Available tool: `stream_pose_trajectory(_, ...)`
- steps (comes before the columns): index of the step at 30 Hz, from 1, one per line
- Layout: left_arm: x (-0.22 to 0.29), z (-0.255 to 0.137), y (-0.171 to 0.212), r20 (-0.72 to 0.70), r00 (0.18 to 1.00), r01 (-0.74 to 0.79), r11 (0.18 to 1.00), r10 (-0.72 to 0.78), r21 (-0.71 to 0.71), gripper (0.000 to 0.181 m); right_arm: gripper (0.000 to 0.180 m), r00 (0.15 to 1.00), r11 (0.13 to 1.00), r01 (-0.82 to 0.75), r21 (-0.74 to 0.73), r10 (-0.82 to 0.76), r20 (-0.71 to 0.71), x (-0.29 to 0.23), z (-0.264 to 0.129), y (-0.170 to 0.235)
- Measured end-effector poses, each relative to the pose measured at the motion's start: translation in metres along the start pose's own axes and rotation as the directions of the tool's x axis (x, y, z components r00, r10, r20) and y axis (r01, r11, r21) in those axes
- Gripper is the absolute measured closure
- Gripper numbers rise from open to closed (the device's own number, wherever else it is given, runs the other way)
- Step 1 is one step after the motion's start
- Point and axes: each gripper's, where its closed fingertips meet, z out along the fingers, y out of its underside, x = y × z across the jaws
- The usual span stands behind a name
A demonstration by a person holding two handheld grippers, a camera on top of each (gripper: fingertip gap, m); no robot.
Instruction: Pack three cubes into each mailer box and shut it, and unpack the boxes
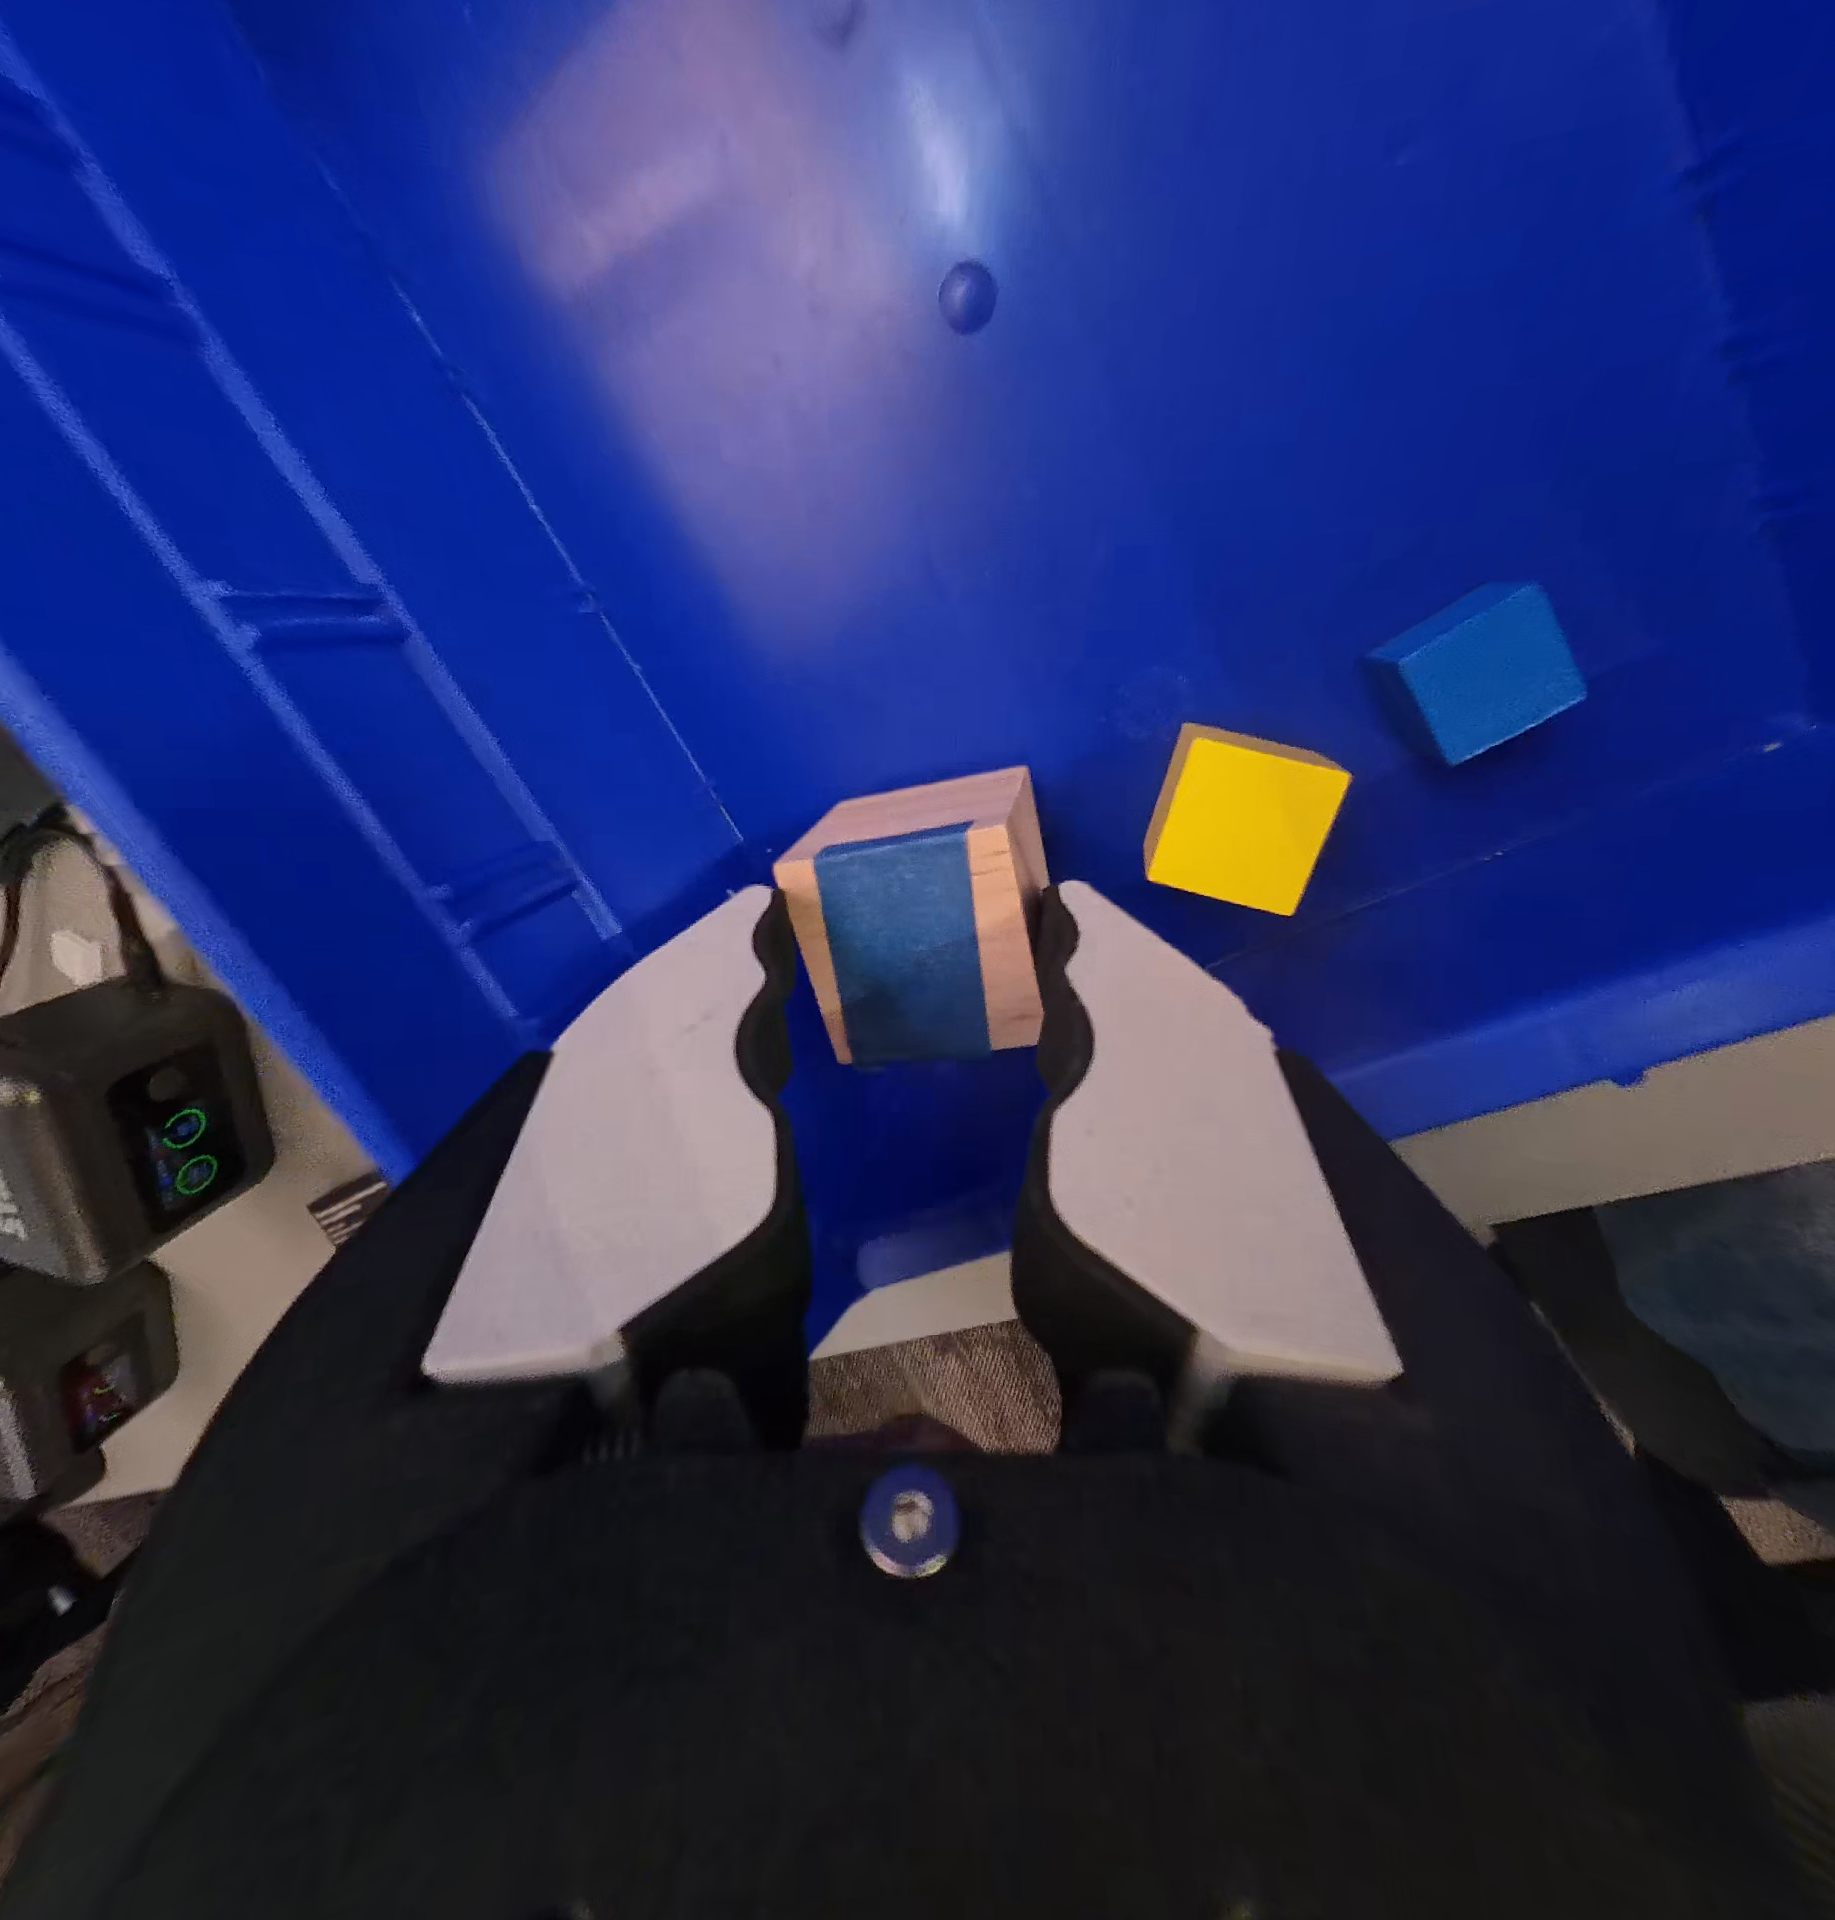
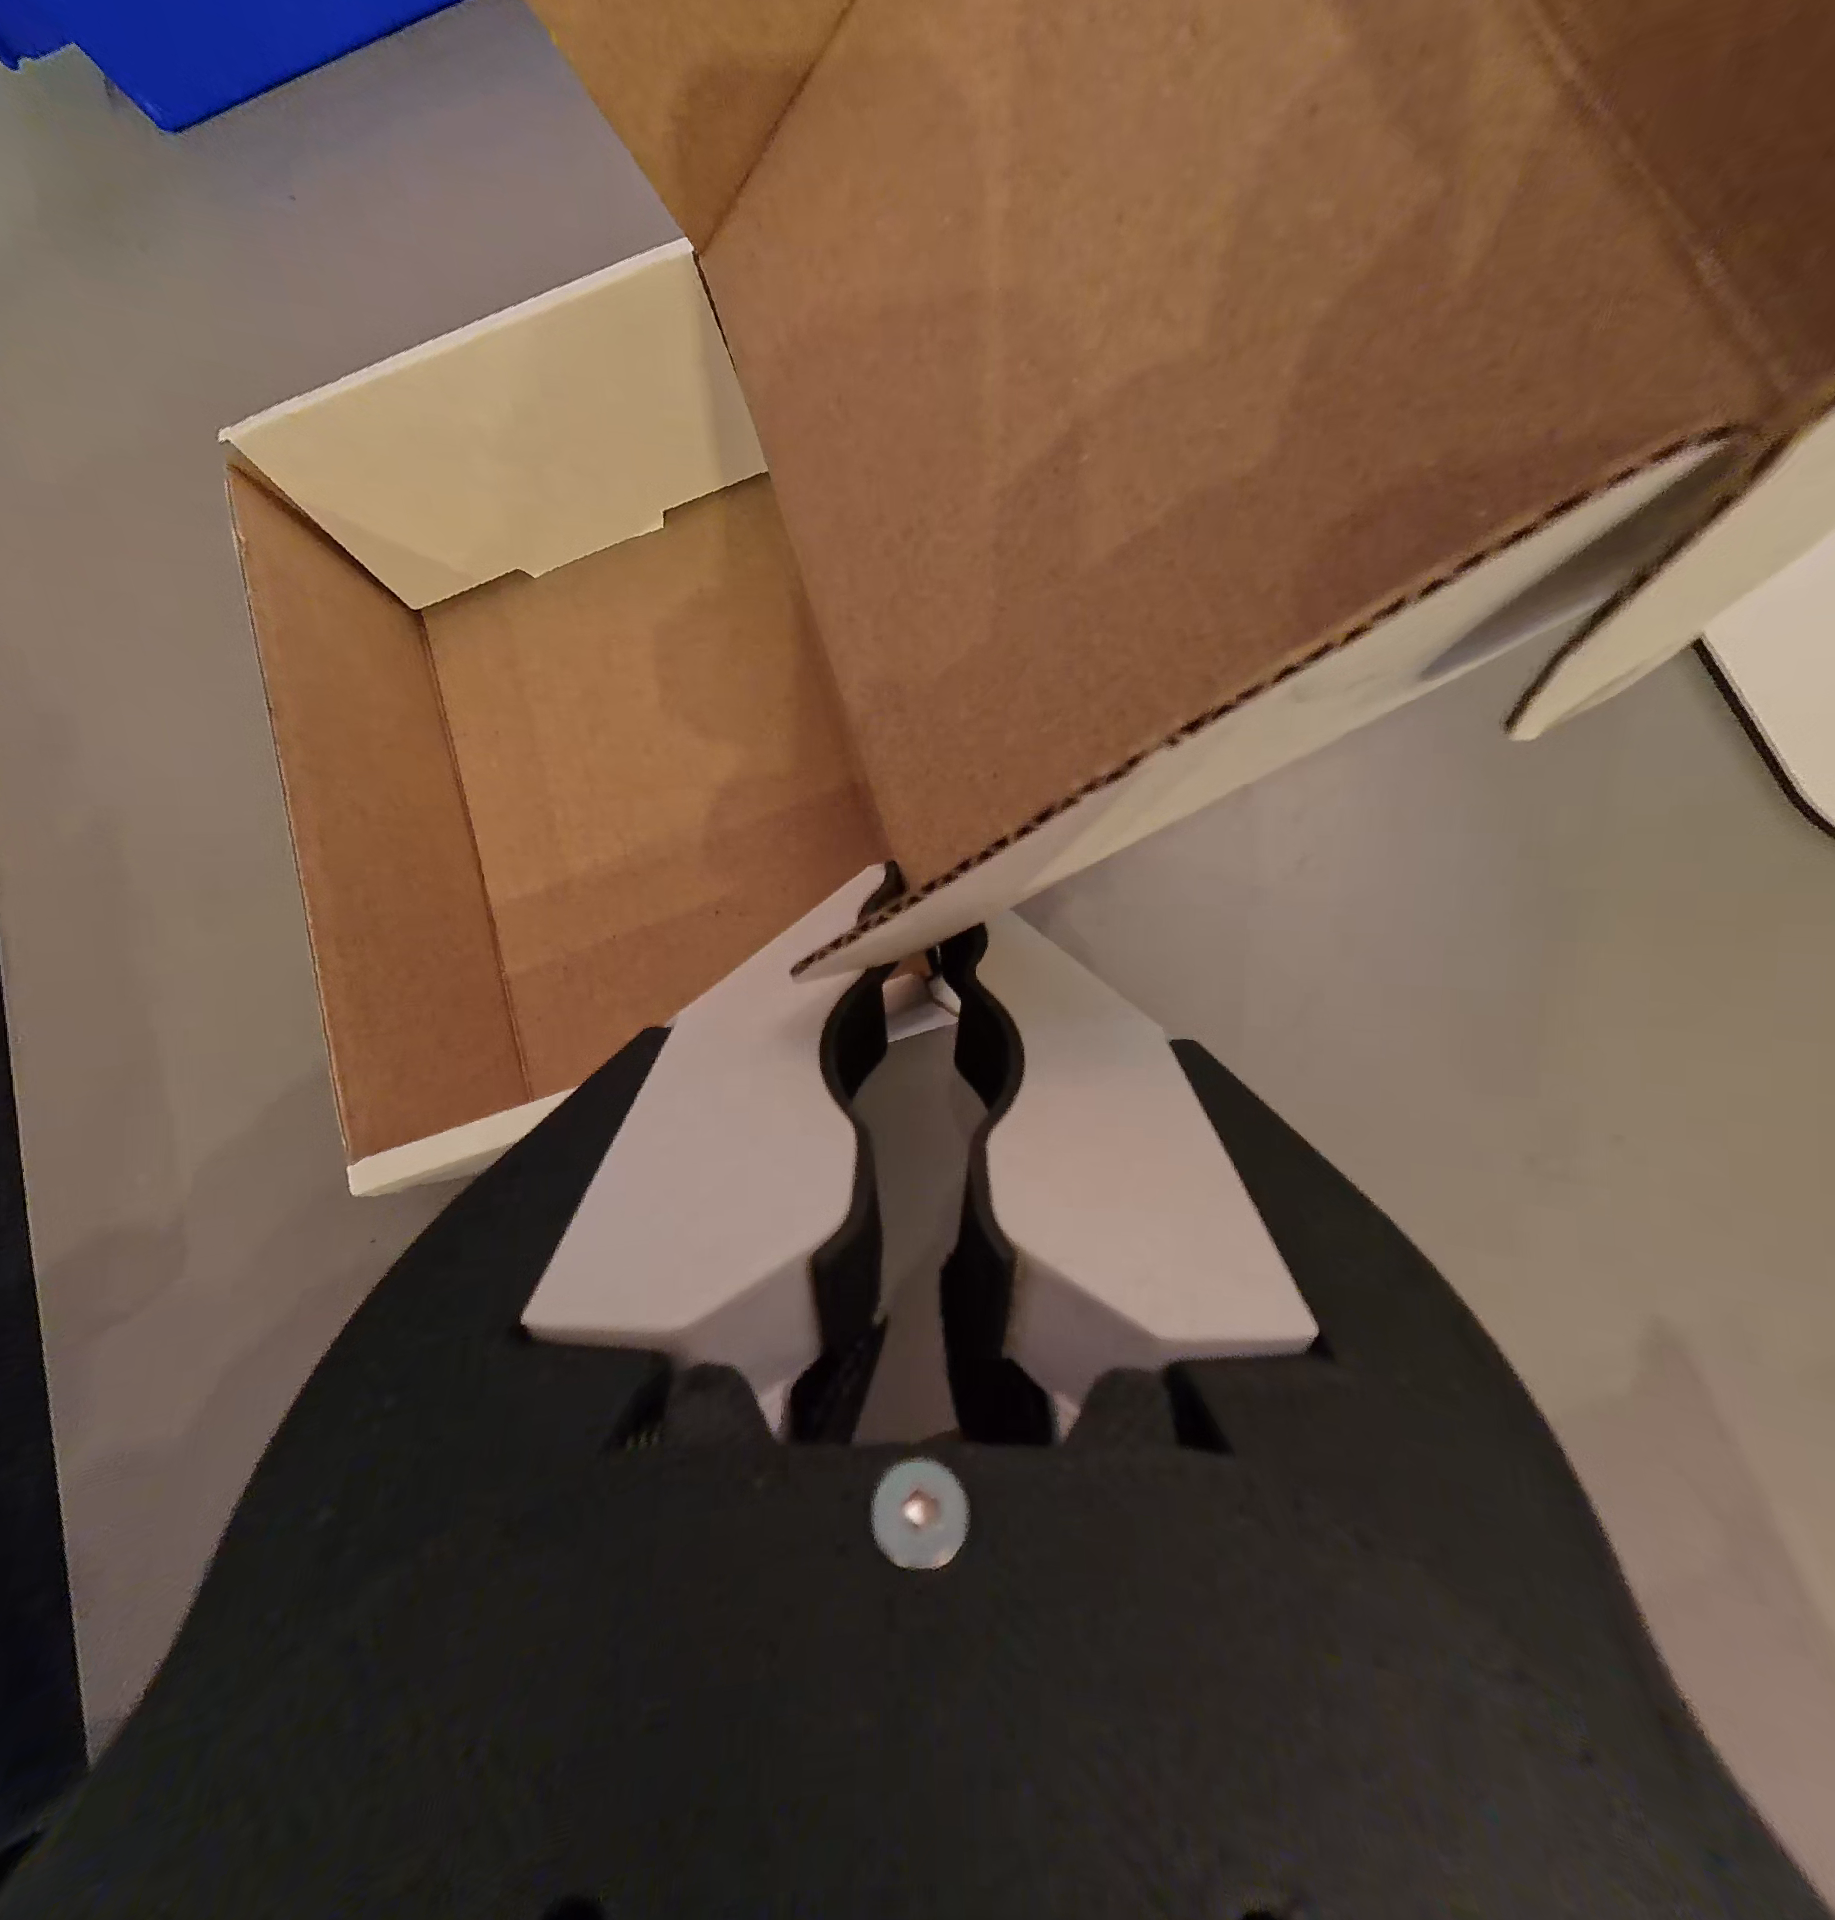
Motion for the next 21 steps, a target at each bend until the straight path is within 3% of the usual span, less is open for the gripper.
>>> stream_pose_trajectory(5, -0.003, -0.041, -0.018, 0.059, 0.998, -0.029, 0.994, 0.023, 0.106, 0.136, 0.176, 1.0, 1.0, 0.002, -0.004, -0.002, -0.003, 0.0, 0.001, 0.0)
stream_pose_trajectory(8, 0.011, -0.082, -0.05, 0.092, 0.993, -0.096, 0.973, 0.078, 0.21, 0.136, 0.176, 1.0, 1.0, 0.005, -0.007, -0.006, -0.003, 0.0, 0.002, 0.0)
stream_pose_trajectory(11, 0.054, -0.121, -0.098, 0.095, 0.969, -0.247, 0.912, 0.228, 0.328, 0.136, 0.176, 1.0, 1.0, 0.017, -0.016, -0.017, -0.003, 0.0, 0.003, -0.002)
stream_pose_trajectory(16, 0.163, -0.147, -0.165, 0.067, 0.821, -0.54, 0.732, 0.567, 0.415, 0.136, 0.176, 0.998, 0.998, 0.055, -0.029, -0.055, 0.0, 0.001, 0.007, -0.005)
stream_pose_trajectory(21, 0.247, -0.123, -0.2, 0.029, 0.632, -0.719, 0.572, 0.774, 0.395, 0.136, 0.175, 0.997, 0.996, 0.081, -0.022, -0.081, 0.002, 0.001, 0.01, -0.007)
